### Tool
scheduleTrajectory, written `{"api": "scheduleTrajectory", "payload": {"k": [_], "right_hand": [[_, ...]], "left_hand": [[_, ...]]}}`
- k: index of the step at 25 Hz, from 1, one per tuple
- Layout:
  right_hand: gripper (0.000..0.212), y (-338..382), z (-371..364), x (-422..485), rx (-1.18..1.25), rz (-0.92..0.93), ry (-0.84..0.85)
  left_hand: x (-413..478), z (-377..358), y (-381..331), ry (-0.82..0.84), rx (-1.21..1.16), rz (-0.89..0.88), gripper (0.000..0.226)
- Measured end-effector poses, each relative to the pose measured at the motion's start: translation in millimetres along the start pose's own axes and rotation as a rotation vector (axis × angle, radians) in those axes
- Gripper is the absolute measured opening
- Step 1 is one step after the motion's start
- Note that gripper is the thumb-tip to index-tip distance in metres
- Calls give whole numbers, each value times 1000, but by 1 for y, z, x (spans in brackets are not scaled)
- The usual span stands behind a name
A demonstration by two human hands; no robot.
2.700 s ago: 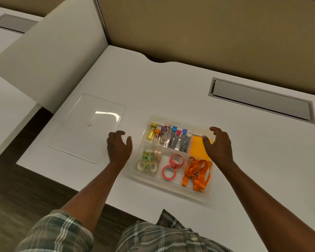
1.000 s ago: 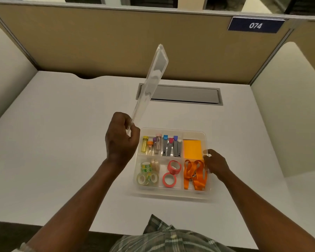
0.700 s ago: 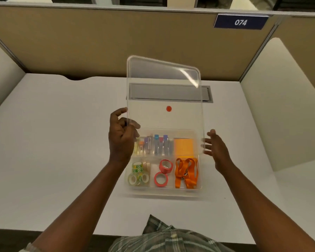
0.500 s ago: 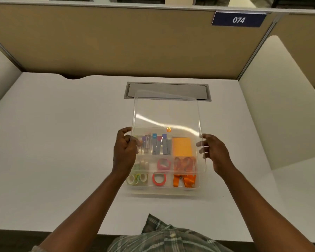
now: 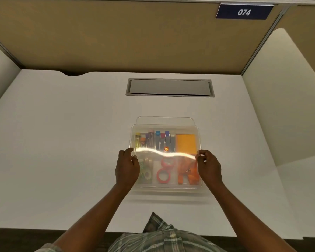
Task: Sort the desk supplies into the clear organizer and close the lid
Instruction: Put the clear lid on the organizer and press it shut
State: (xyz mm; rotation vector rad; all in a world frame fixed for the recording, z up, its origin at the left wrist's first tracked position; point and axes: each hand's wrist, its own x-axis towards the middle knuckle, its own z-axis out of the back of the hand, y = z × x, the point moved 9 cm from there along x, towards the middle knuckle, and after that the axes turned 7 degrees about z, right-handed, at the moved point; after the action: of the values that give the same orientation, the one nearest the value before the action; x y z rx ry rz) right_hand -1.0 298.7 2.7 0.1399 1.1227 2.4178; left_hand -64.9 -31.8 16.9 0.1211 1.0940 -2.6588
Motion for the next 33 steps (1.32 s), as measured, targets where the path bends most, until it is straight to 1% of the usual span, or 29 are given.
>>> {"api": "scheduleTrajectory", "payload": {"k": [2, 3, 6, 7, 8, 10, 12, 13, 15, 17, 18, 20, 22, 23, 24, 25, 27, 28, 29, 31, 33], "right_hand": [[23, 1, -1, 1, 4, -25, 2], [24, -1, -1, 1, 57, -61, 9], [24, 2, 0, 9, 405, -202, 48], [25, 10, 3, 16, 471, -192, 70], [27, 20, 9, 25, 466, -140, 92], [27, 61, 21, 41, 366, 49, 129], [27, 96, 33, 57, 231, 223, 226], [28, 112, 36, 63, 165, 301, 287], [30, 141, 35, 69, 6, 434, 396], [30, 164, 33, 73, -95, 516, 449], [30, 172, 33, 73, -108, 539, 455], [30, 179, 34, 74, -104, 574, 412], [37, 174, 42, 75, -152, 606, 232], [43, 165, 46, 76, -179, 586, 121], [49, 150, 48, 76, -176, 521, 31], [54, 130, 46, 75, -130, 404, -17], [57, 81, 29, 67, 32, 88, -8], [53, 59, 17, 59, 81, -42, 28], [47, 42, 6, 51, 89, -115, 66], [36, 26, -4, 43, 76, -132, 73], [33, 22, -1, 45, 95, -130, 20]], "left_hand": [[3, -4, 7, 38, 13, 30, 30], [3, -6, 9, 53, 15, 32, 28], [0, -1, 4, 41, 27, 13, 30], [3, 6, -3, 3, 36, -4, 36], [8, 15, -13, -58, 62, -41, 45], [25, 50, -39, -199, 135, -172, 63], [43, 67, -77, -242, 171, -284, 69], [52, 69, -93, -203, 171, -323, 68], [67, 59, -114, -8, 101, -329, 58], [77, 51, -116, 203, -90, -230, 40], [80, 51, -112, 251, -210, -173, 32], [82, 53, -99, 252, -374, -122, 26], [80, 51, -81, 210, -469, -87, 27], [79, 47, -70, 194, -509, -48, 27], [79, 42, -58, 182, -550, 4, 26], [78, 37, -45, 170, -591, 65, 25], [76, 26, -22, 148, -670, 193, 22], [73, 21, -13, 140, -701, 250, 20], [72, 15, -7, 133, -719, 297, 19], [69, 7, 0, 116, -704, 351, 20], [69, 2, 2, 97, -657, 356, 23]]}}
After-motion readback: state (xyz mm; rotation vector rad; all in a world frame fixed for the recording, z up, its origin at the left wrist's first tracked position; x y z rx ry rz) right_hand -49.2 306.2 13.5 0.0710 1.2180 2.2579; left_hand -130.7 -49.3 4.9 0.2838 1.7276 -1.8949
